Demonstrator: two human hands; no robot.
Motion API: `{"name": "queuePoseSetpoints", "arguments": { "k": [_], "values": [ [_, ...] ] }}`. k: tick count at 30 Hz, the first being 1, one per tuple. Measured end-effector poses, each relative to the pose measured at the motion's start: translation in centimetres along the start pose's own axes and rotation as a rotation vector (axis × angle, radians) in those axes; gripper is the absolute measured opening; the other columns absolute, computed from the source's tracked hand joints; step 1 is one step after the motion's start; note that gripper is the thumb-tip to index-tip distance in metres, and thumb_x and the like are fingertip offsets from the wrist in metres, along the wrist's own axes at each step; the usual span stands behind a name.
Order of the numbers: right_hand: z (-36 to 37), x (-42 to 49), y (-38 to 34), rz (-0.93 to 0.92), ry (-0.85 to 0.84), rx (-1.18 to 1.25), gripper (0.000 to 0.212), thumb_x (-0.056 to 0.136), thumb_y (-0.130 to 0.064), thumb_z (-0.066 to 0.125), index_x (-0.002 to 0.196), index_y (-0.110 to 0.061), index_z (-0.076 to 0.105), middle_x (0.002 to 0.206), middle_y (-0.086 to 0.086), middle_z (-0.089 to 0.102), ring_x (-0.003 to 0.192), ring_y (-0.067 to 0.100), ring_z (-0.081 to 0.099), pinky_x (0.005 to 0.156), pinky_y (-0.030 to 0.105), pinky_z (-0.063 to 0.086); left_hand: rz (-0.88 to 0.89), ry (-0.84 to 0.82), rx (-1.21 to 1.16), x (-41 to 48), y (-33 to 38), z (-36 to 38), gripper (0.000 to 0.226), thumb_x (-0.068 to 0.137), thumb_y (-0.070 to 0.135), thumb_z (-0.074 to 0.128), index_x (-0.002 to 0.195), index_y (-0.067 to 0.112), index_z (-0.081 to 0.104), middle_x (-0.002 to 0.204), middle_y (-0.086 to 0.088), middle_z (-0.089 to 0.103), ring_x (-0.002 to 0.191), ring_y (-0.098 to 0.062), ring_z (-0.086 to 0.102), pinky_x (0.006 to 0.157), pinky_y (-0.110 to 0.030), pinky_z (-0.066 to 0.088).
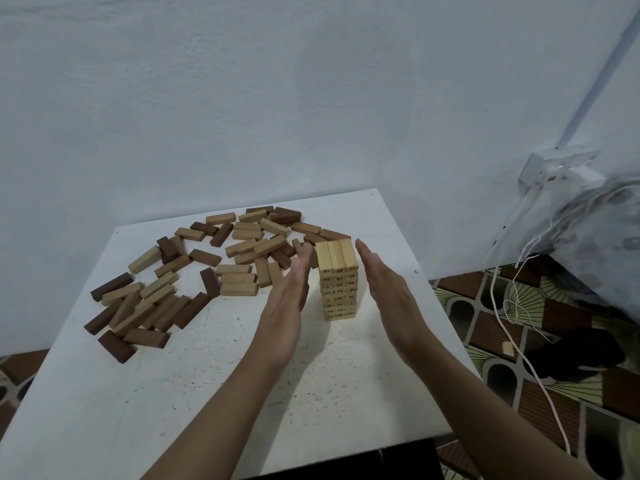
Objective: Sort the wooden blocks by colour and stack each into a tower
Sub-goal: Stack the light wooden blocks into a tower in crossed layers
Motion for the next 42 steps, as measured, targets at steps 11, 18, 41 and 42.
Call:
{"name": "queuePoseSetpoints", "arguments": {
  "k": [11, 18, 41, 42],
  "values": [
    [0.4, -0.1, 0.2, 0.007, -0.052, 0.026, 0.041, 0.105, -0.049, 0.014, 0.142, -0.054, 0.032, 0.128, -0.041, 0.038, 0.095, -0.044, 0.031, 0.076, -0.008, 0.031, 0.027, -0.054, -0.003, 0.4, 0.0, 0.8, 0.068, 0.076, 0.098, 0.018, 0.140, 0.076, 0.027, 0.164, 0.024, 0.023, 0.151, -0.005, 0.025, 0.125, -0.052, 0.021],
    [0.6, -0.4, -0.3, 0.001, -0.065, 0.069, 0.034, 0.108, -0.041, 0.016, 0.130, -0.055, 0.038, 0.114, -0.040, 0.042, 0.091, -0.041, 0.038, 0.066, -0.009, 0.034, 0.012, -0.055, 0.009, 0.6, -0.4, 0.9, 0.069, 0.072, 0.100, 0.016, 0.137, 0.079, 0.022, 0.166, 0.021, 0.021, 0.153, -0.013, 0.024, 0.124, -0.056, 0.021],
    [-1.1, -0.3, -1.1, -0.144, 0.126, -0.013, 0.028, 0.109, -0.028, 0.033, 0.116, -0.049, 0.050, 0.100, -0.058, 0.050, 0.104, -0.033, 0.044, 0.077, -0.007, 0.035, 0.073, 0.064, -0.109, 0.7, 0.1, -1.1, 0.056, 0.091, 0.080, 0.040, 0.142, 0.060, 0.044, 0.153, 0.027, 0.043, 0.142, 0.001, 0.040, 0.120, -0.045, 0.036],
    [-1.4, -0.3, -1.5, -0.173, 0.173, -0.026, 0.028, 0.108, -0.024, 0.035, 0.112, -0.045, 0.053, 0.099, -0.053, 0.055, 0.103, -0.030, 0.047, 0.076, -0.006, 0.036, 0.081, 0.100, -0.119, 0.6, 0.3, -1.7, 0.050, 0.095, 0.072, 0.043, 0.141, 0.055, 0.049, 0.149, 0.026, 0.049, 0.138, 0.001, 0.045, 0.117, -0.043, 0.040]
  ]
}}
Point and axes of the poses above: each hand's wrist, its own x-axis towards the middle knuckle, its own z-axis out of the palm, y = z × x, the point moved 7 cm from there along x, towards the middle knuckle
